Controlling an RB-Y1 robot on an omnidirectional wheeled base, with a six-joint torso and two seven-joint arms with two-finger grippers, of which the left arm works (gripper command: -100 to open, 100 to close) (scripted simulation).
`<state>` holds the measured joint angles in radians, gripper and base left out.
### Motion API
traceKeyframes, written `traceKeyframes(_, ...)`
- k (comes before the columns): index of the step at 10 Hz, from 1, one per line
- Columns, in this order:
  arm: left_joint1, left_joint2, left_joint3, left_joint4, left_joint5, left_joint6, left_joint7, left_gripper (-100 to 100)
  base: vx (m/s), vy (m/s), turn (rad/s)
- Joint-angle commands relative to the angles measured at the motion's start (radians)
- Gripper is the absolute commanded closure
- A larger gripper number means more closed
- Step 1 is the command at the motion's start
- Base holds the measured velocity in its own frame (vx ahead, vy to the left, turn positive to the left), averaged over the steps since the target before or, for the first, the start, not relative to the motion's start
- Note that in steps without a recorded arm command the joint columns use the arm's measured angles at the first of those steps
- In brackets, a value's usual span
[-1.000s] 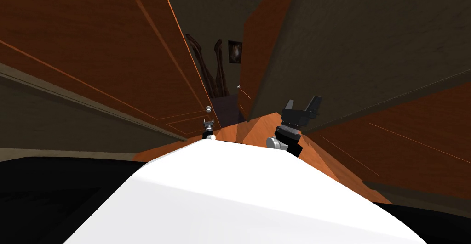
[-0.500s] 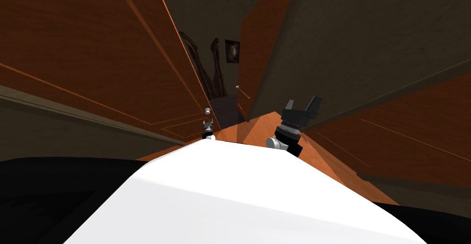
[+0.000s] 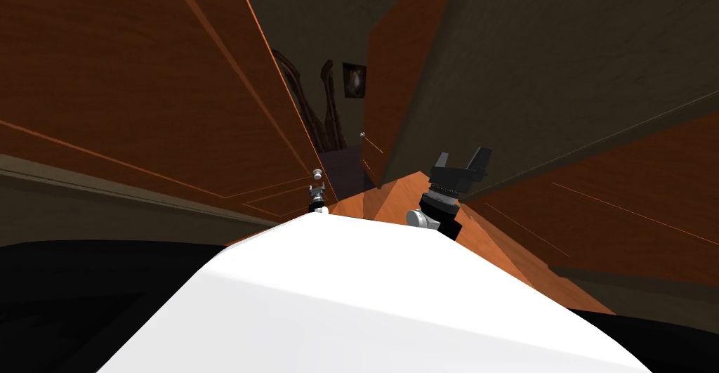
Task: Push the door open
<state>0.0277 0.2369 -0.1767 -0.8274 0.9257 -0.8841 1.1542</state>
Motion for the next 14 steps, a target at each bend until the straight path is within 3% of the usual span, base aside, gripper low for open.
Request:
traceKeyframes(1, -0.002, 0.000, 0.002, 0.003, 0.001, 0.000, 0.001, -100, 0.159, 0.096, -0.026)
traceKeyframes(6, -0.005, 0.002, 0.009, 0.010, 0.005, 0.000, 0.003, -100, 0.167, 0.092, -0.025)
traceKeyframes(7, -0.005, 0.002, 0.009, 0.010, 0.005, 0.000, 0.003, 100, -0.006, -0.002, 0.019)
traceKeyframes(12, -0.005, 0.002, 0.009, 0.010, 0.005, 0.000, 0.003, 100, -0.006, -0.004, -0.003)
traceKeyframes(14, -0.007, 0.002, 0.032, 0.011, 0.002, 0.002, 0.001, 100, 0.145, 0.014, 0.067)
